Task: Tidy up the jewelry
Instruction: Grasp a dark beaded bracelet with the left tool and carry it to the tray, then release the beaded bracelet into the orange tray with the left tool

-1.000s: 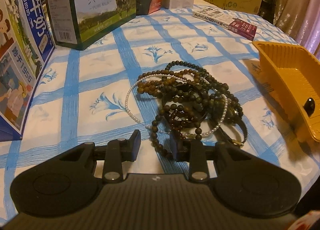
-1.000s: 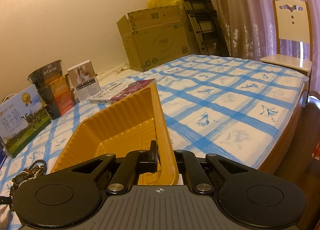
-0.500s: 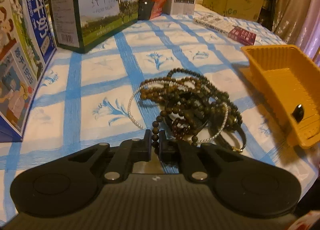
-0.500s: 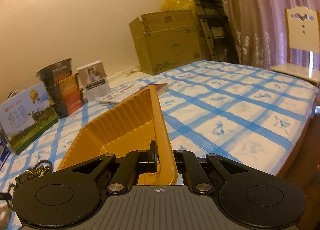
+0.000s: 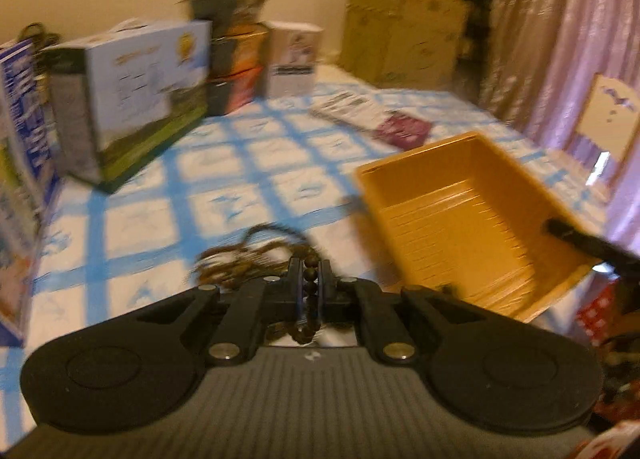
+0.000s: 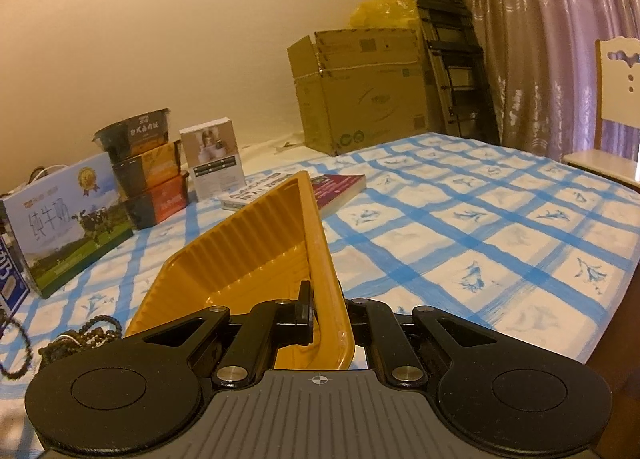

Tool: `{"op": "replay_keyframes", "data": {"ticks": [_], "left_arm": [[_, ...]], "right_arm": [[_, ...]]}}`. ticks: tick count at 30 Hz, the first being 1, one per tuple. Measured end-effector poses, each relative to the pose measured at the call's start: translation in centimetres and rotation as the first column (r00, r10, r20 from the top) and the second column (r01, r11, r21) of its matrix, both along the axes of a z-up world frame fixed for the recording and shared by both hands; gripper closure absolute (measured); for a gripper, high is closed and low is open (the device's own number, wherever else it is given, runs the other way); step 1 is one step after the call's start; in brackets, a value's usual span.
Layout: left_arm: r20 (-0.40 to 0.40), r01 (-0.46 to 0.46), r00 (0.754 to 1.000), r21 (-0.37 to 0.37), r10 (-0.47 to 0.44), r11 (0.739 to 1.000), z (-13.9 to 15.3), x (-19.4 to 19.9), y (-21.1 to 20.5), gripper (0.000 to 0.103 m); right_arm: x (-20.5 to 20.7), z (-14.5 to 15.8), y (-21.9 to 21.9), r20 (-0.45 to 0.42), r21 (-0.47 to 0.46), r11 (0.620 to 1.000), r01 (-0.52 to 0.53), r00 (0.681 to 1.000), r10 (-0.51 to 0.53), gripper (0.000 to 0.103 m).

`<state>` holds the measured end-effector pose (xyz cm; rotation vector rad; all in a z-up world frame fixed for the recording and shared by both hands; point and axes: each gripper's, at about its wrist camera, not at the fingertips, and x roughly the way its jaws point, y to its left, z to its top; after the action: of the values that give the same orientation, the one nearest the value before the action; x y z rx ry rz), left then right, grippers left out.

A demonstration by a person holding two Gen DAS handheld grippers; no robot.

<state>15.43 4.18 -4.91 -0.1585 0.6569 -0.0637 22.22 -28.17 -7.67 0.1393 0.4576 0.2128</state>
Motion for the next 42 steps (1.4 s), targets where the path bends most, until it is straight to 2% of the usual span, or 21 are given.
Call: {"op": "replay_keyframes", "data": {"ticks": [4, 11, 16, 22, 25, 29, 31, 33, 39, 42], "left_arm": [[0.025, 0.101, 0.995, -0.048, -0.100, 0.994, 1.0, 0.9, -3.1, 0.097], [0.039, 0.241, 0.970, -0.102, -0.238, 0.965, 0.9, 3.0, -9.1, 0.097], [0.000, 0.302, 0.952, -0.148, -0.306, 0.942, -0.7, 4.6, -11.7, 0.097], [-0.060, 0.345, 0.932, -0.165, -0.359, 0.924, -2.5, 5.8, -13.1, 0.096], [-0.072, 0.332, 0.935, -0.171, -0.348, 0.928, -2.6, 5.7, -13.0, 0.086], [-0.057, 0.303, 0.947, -0.175, -0.317, 0.937, -1.8, 4.9, -11.7, 0.083], [-0.046, 0.282, 0.955, -0.161, -0.292, 0.946, -1.3, 3.9, -10.6, 0.074], [-0.045, 0.255, 0.964, -0.131, -0.263, 0.958, -1.1, 2.9, -9.4, 0.071], [-0.095, 0.096, 0.990, -0.056, -0.101, 0.994, -1.6, 0.1, -3.8, 0.070], [-0.116, 0.018, 0.993, -0.013, -0.020, 1.000, -2.2, -0.8, -1.2, 0.070]], "right_arm": [[0.0, -0.1, 0.3, -0.005, 0.002, 1.000, -0.008, 1.000, 0.008, 0.096], [0.0, 0.0, 0.3, -0.006, -0.005, 1.000, -0.013, 1.000, 0.013, 0.096], [0.1, 0.0, 0.3, -0.005, -0.007, 1.000, -0.015, 1.000, 0.015, 0.096], [0.1, 0.0, 0.3, -0.008, -0.004, 1.000, -0.013, 1.000, 0.013, 0.096], [0.2, 0.0, 0.2, -0.008, -0.004, 1.000, -0.013, 1.000, 0.013, 0.096], [0.2, -0.2, 0.0, -0.011, -0.003, 1.000, -0.008, 1.000, 0.008, 0.097], [0.1, -0.3, -0.3, -0.009, -0.004, 1.000, -0.001, 1.000, 0.001, 0.097], [0.0, -0.3, -0.5, -0.004, -0.010, 1.000, 0.006, 1.000, -0.006, 0.097], [-0.1, -0.4, -1.6, -0.006, -0.023, 0.999, 0.048, 0.999, -0.048, 0.097], [-0.1, -0.4, -2.2, -0.011, -0.022, 0.997, 0.068, 0.998, -0.069, 0.097]]}}
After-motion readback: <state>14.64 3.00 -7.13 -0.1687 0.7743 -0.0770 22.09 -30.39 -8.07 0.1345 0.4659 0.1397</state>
